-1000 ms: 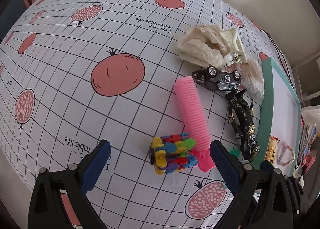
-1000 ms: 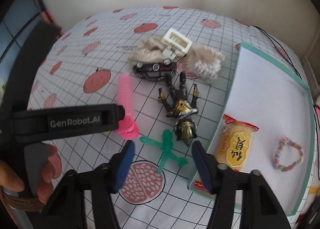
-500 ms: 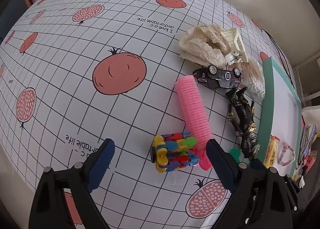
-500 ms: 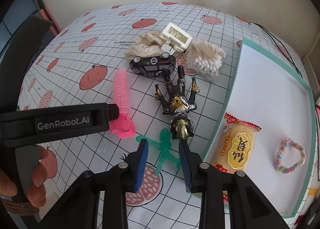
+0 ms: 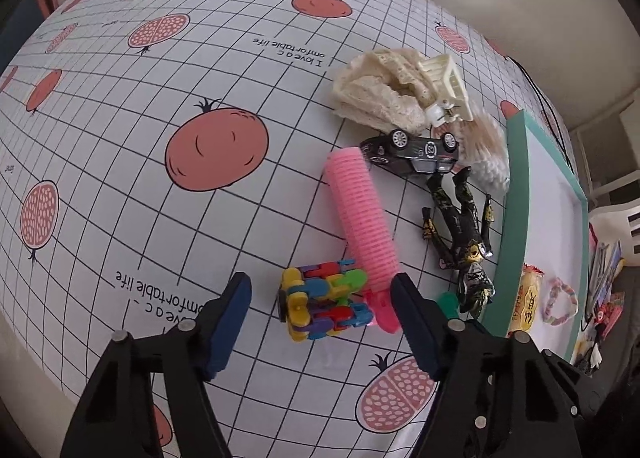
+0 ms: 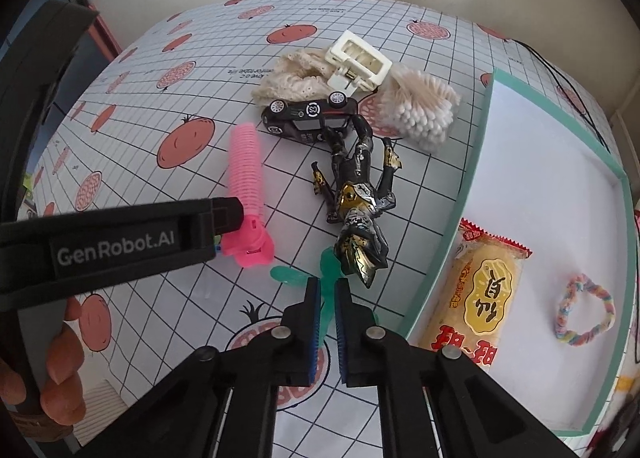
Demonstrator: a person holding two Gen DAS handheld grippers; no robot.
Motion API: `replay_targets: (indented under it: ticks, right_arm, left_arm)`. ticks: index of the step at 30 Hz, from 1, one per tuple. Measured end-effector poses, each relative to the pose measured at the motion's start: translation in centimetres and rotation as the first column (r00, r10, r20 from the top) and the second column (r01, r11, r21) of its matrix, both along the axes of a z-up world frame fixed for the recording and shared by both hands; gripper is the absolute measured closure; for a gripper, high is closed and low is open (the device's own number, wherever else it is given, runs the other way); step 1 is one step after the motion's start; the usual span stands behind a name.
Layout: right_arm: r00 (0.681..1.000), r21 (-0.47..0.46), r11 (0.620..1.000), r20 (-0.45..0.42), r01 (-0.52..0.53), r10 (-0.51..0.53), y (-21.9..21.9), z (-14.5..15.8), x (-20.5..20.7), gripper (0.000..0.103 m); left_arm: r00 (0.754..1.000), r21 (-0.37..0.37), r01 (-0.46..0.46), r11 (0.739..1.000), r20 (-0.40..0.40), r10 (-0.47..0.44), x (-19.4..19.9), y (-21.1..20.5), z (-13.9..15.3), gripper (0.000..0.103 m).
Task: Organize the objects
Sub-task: 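Move both tools back toward the block toy and green stick figure, then grasp the block toy with the left tool while the right tool grasps the green stick figure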
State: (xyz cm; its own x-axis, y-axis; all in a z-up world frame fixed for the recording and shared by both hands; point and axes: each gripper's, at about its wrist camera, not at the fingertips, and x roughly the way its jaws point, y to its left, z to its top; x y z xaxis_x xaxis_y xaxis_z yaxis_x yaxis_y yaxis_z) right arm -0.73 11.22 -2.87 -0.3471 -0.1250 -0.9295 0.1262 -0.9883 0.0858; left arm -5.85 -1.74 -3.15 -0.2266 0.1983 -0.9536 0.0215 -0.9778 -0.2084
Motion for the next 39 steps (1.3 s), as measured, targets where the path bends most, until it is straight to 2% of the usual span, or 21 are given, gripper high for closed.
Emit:
replay_targets:
  ticks: [1,3,8,16,22,26,39]
  right_arm:
    - [1.000,-0.002,1.000,0.001,0.001,-0.001,0.0,0.0,0.0,0.095]
    - [1.000,-0.006,1.000,0.001,0.000,0.000,0.0,0.1,0.0,0.096]
    - [1.000,-0.012,1.000,0.002,0.000,0.000,0.0,0.1,0.0,0.096]
    - [1.000,-0.018,1.000,0.005,0.010,-0.010,0.4,0.0,0.0,0.096]
    - [1.000,-0.040,0.999,-0.011,0.023,-0.023,0.8,0.4,0.1,0.097]
    - [0.999,-0.064,0.997,-0.033,0.036,-0.039,1.3,1.1,0.2,0.097]
    - [0.976,-0.128,0.989,-0.193,0.077,-0.101,2.6,4.7,1.0,0.097]
  left_arm:
    - [1.000,-0.002,0.004,1.000,-0.003,-0.004,0.0,0.3,0.1,0.033]
    - [1.000,0.017,0.014,1.000,-0.009,-0.013,0.4,0.8,0.3,0.045]
    - [0.999,0.006,0.033,0.999,-0.026,-0.032,1.1,0.9,0.6,0.055]
    - [0.996,-0.039,0.037,0.999,-0.083,-0.040,-0.1,1.0,1.3,0.059]
    - [0.996,-0.032,0.022,0.999,-0.086,-0.025,-0.1,0.9,1.4,0.059]
    - [0.992,-0.034,0.004,0.999,-0.126,-0.008,-0.1,0.7,2.0,0.059]
    - [0.959,0.006,-0.019,1.000,-0.283,0.020,0.8,0.1,5.2,0.060]
